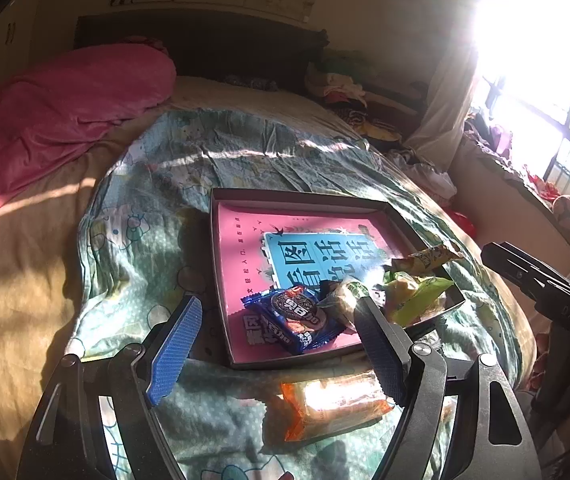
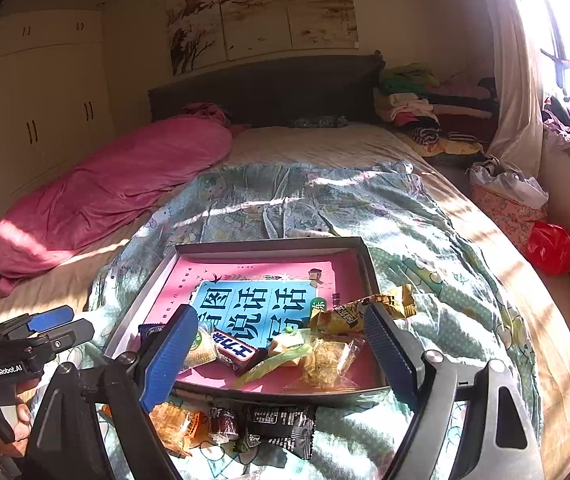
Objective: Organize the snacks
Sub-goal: 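Withdraw both open grippers from the tray toward the loose snacks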
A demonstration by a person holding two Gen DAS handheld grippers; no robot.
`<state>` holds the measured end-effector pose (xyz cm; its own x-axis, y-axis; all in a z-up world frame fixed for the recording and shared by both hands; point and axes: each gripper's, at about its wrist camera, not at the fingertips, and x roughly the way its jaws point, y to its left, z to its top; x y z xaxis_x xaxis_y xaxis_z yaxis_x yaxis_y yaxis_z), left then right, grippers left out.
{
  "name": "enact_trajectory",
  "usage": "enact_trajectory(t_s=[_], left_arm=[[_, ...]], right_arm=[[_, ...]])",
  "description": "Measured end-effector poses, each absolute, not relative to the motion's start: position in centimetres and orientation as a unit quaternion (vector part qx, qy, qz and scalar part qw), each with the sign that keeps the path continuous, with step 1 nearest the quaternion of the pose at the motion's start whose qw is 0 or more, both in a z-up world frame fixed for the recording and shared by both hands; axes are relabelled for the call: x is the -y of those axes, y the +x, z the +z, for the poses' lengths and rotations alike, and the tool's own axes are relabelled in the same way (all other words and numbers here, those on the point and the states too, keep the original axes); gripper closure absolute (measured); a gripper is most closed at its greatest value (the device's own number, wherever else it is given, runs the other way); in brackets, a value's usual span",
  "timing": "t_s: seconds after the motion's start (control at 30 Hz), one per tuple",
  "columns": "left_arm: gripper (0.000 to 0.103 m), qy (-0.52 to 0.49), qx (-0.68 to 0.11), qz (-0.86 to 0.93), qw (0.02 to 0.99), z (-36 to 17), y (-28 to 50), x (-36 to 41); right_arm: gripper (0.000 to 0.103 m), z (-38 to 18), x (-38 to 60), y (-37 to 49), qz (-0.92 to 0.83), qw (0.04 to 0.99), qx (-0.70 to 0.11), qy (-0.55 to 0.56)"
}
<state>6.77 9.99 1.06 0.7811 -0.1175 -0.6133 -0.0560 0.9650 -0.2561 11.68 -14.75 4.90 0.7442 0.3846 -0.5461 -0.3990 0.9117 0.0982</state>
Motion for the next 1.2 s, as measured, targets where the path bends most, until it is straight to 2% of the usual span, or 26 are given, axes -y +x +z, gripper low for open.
enact_trajectory(t_s=[1.2], left_arm=[[0.023, -0.095, -0.373, -0.036, 0.922, -0.2, 3.9, -5.0]], right_arm=[[0.018, 3.5, 15.1, 8.3, 0.251, 0.915, -0.314, -0.031]])
